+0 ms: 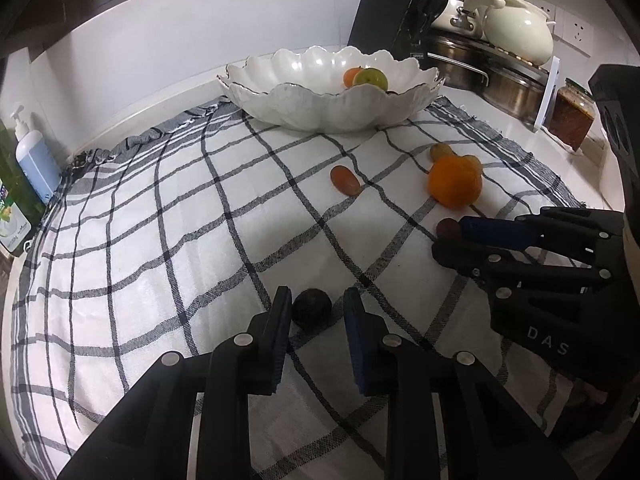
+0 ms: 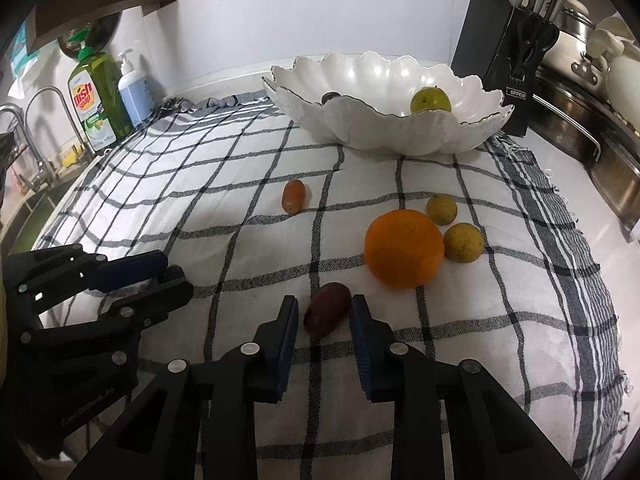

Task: Organize fruits
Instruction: 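Grasp the reddish-brown plum with the right tool while the left tool grasps a dark plum, then carry both held plums up and over into the white bowl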

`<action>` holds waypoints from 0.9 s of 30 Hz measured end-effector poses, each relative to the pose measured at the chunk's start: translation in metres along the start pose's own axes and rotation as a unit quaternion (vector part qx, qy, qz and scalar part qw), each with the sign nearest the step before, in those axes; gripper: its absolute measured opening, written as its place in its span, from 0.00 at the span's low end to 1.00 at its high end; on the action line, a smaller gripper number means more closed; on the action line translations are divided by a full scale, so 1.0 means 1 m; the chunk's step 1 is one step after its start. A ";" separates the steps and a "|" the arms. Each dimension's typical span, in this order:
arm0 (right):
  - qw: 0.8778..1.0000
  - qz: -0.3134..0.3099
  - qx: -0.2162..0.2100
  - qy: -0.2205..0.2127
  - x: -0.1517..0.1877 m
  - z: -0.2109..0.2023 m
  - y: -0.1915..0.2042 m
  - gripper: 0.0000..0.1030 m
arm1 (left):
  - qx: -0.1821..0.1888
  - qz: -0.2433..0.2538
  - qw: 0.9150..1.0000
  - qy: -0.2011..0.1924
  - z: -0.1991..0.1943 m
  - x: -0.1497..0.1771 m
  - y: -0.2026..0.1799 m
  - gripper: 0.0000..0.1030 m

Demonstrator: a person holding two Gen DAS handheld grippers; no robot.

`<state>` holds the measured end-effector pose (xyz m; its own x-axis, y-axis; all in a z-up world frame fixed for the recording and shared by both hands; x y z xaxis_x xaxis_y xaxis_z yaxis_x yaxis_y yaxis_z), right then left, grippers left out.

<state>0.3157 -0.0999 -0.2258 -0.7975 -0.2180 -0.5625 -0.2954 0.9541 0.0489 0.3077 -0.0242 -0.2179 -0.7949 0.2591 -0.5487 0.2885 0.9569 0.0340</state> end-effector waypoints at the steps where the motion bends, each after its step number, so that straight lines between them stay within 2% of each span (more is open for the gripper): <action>1: 1.000 -0.001 0.001 0.000 0.000 0.000 -0.001 0.23 | 0.002 -0.002 1.000 0.004 0.002 0.001 0.000 0.26; 9: 1.000 -0.001 -0.001 -0.007 0.000 -0.003 -0.001 0.21 | 0.008 -0.013 1.000 0.000 0.000 0.001 0.001 0.18; 27: 0.999 0.001 -0.009 -0.039 -0.007 -0.027 0.001 0.20 | 0.006 -0.032 0.998 -0.049 -0.031 -0.016 0.005 0.16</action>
Point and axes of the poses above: each gripper's, at about its wrist camera, not at the fingertips, and z roughly the way its jaws point, y to its left, x to its underside, the point moved 8 cm from there along z, roughly the way its jaws point, and after that the axes turned 7 degrees about y, right-handed, at the moved point
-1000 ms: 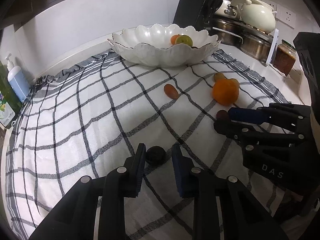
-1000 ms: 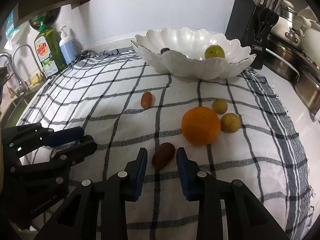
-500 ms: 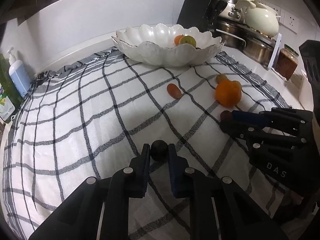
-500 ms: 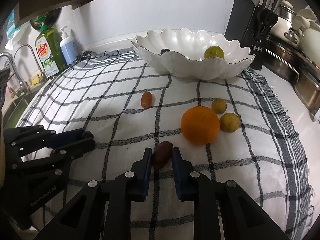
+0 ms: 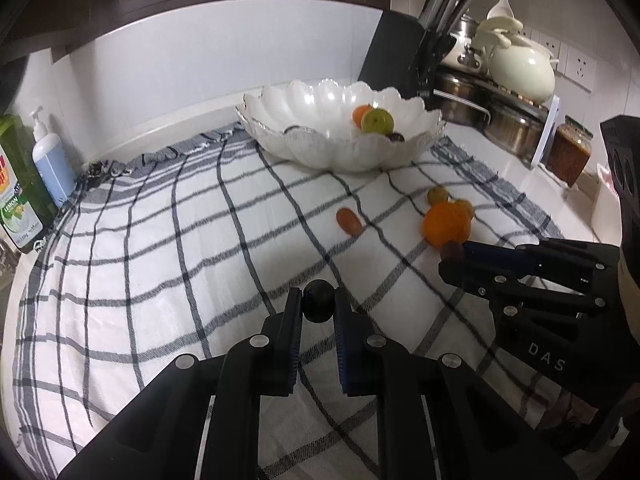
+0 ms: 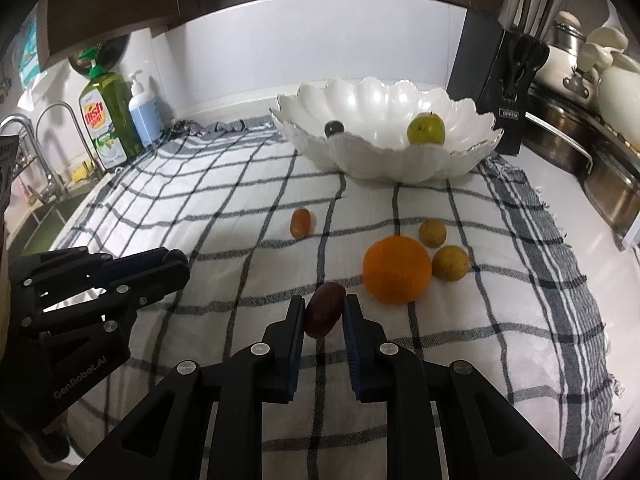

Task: Organize fruits
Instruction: 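Carry both held plums up and over into the white bowl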

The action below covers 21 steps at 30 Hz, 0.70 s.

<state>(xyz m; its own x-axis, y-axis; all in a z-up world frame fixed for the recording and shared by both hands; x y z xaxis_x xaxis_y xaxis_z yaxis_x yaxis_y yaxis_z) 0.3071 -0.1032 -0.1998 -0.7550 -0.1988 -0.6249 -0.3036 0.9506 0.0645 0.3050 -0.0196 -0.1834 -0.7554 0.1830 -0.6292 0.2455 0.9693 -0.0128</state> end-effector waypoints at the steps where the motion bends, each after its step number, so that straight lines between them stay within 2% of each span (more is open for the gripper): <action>1: 1.000 0.000 0.000 -0.003 -0.001 -0.002 0.000 0.20 | 0.002 -0.003 1.000 -0.004 -0.003 -0.003 0.000 0.16; 10: 0.999 0.006 -0.004 -0.042 -0.021 -0.026 -0.002 0.20 | 0.006 -0.009 0.999 -0.039 -0.026 -0.024 0.000 0.16; 21: 0.994 0.003 0.007 -0.112 -0.054 -0.062 -0.008 0.20 | 0.004 -0.004 0.995 -0.096 -0.052 -0.060 -0.003 0.16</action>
Point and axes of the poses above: each gripper's, at about its wrist camera, not at the fingertips, and z roughly the way its jaws point, y to its left, x to its underside, the point moved 8 cm from there along z, roughly the way its jaws point, and after that the axes turned 7 degrees about y, right-handed, at the moved point
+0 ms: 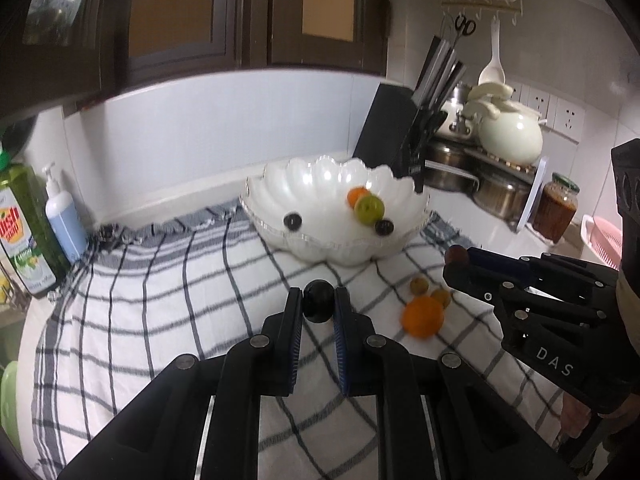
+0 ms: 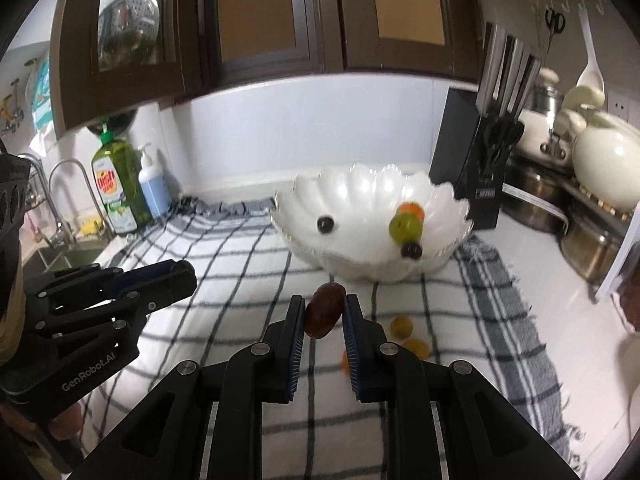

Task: Organize fruits
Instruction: 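Carry both held plums up and over into the white bowl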

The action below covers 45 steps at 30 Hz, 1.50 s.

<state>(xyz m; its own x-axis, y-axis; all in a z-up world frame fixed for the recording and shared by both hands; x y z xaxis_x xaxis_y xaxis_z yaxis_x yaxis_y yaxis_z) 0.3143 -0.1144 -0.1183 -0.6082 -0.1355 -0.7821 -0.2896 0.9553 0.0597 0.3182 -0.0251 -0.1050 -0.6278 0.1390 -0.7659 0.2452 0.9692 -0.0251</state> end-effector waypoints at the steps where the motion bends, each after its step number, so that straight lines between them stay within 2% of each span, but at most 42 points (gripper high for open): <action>1: 1.000 0.000 0.001 -0.005 -0.003 -0.001 0.000 0.20 | 0.001 0.002 1.000 -0.005 -0.001 -0.004 -0.001 0.16; 15: 0.998 0.004 0.029 -0.064 -0.054 -0.011 -0.025 0.20 | -0.014 0.018 0.998 -0.060 -0.007 -0.059 -0.003 0.16; 23: 0.997 0.012 0.028 -0.077 -0.085 0.001 -0.038 0.20 | -0.016 0.019 0.997 -0.076 0.005 -0.094 0.000 0.16; 29: 0.997 0.012 0.029 -0.076 -0.106 0.021 -0.047 0.20 | -0.004 0.020 0.998 -0.058 0.029 -0.114 0.002 0.16; 34: 0.998 0.007 0.030 -0.063 -0.121 0.044 -0.052 0.20 | -0.013 0.023 0.998 -0.048 0.053 -0.130 0.008 0.16; 45: 1.000 0.006 0.023 -0.001 -0.144 0.111 -0.071 0.20 | -0.011 0.010 1.000 -0.001 0.118 -0.162 0.024 0.16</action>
Point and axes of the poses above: each gripper's, at about its wrist camera, not at the fingertips, and z roughly the way its jaws point, y to its left, x to its underside, the point moved 8 cm from there along z, roughly the way its jaws point, and after that the axes turned 7 degrees about y, right-handed, at the moved point
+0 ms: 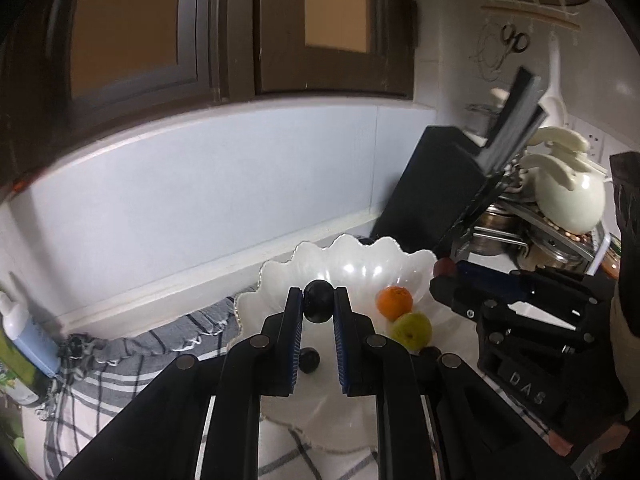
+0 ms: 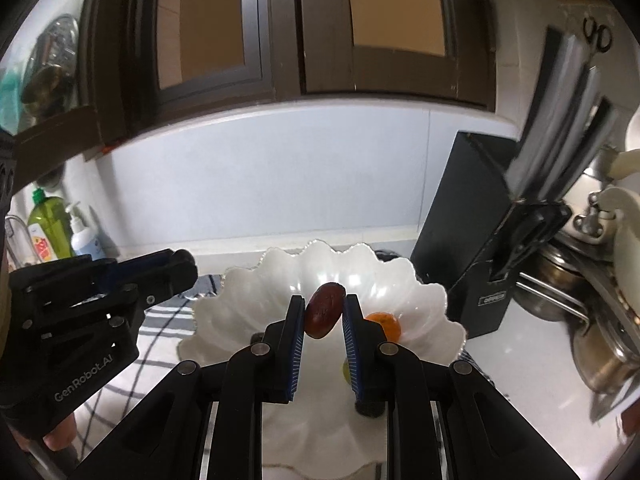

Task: Organize fruits
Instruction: 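Carry both held plums up and over into the white bowl, then open the right tool over the bowl while the left tool releases its plum, then withdraw both open tools from the bowl back over the cloth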

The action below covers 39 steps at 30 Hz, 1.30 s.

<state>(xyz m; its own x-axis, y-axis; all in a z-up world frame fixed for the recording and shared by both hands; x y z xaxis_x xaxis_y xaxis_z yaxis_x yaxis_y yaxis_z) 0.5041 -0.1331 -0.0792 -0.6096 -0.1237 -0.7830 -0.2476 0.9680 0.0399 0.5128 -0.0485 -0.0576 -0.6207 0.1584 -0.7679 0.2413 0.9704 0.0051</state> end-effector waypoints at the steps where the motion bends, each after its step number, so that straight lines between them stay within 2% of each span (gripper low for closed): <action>1: 1.000 -0.001 0.000 0.004 -0.001 0.005 -0.002 0.20 | 0.000 0.001 1.000 0.007 0.008 -0.002 0.001 0.16; 9: 0.998 0.017 -0.008 0.056 -0.004 0.051 -0.021 0.20 | 0.033 -0.022 0.997 0.062 0.058 -0.005 0.006 0.16; 19: 0.996 0.018 0.003 0.089 0.000 0.077 -0.029 0.21 | 0.025 0.004 0.994 0.110 0.097 -0.001 0.000 0.17; 20: 0.996 0.021 0.003 0.091 0.001 0.079 -0.030 0.21 | 0.024 0.006 0.994 0.110 0.098 -0.001 0.000 0.18; 23: 0.994 0.022 0.009 0.104 0.004 0.082 -0.035 0.28 | 0.018 0.008 0.994 0.109 0.100 0.000 -0.001 0.37; 24: 0.994 0.023 0.011 0.106 0.005 0.083 -0.037 0.35 | 0.017 0.007 0.994 0.108 0.100 0.000 -0.001 0.38; 25: 0.994 0.025 0.013 0.106 0.005 0.082 -0.038 0.37 | 0.015 0.008 0.994 0.108 0.099 0.000 -0.001 0.38; 26: 0.994 0.026 0.017 0.105 0.006 0.081 -0.040 0.37 | 0.011 0.009 0.994 0.108 0.098 0.000 -0.001 0.39; 28: 0.994 0.026 0.020 0.101 0.006 0.077 -0.041 0.37 | 0.004 0.011 0.994 0.107 0.095 0.000 0.000 0.48; 32: 0.995 0.031 0.022 0.091 0.004 0.064 -0.045 0.37 | -0.001 0.012 0.995 0.096 0.083 -0.003 0.000 0.55; 34: 0.996 0.034 0.026 0.082 0.003 0.054 -0.047 0.45 | -0.007 0.010 0.996 0.090 0.075 -0.004 0.002 0.61; 39: 0.997 0.037 0.032 0.057 0.000 0.029 -0.047 0.45 | -0.026 0.006 0.997 0.070 0.049 -0.008 0.005 0.71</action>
<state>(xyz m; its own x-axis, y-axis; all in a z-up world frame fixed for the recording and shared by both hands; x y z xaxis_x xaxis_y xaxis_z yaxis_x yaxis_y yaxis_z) 0.5373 -0.1721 -0.0987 -0.7068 -0.0713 -0.7038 -0.1515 0.9871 0.0522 0.5556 -0.0542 -0.0829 -0.7164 0.1912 -0.6710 0.2134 0.9757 0.0501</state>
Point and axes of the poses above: each gripper's, at about its wrist camera, not at the fingertips, and z roughly the way its jaws point, y to its left, x to its underside, the point moved 8 cm from there along z, roughly the way its jaws point, and after that the axes turned 7 degrees about y, right-handed, at the moved point
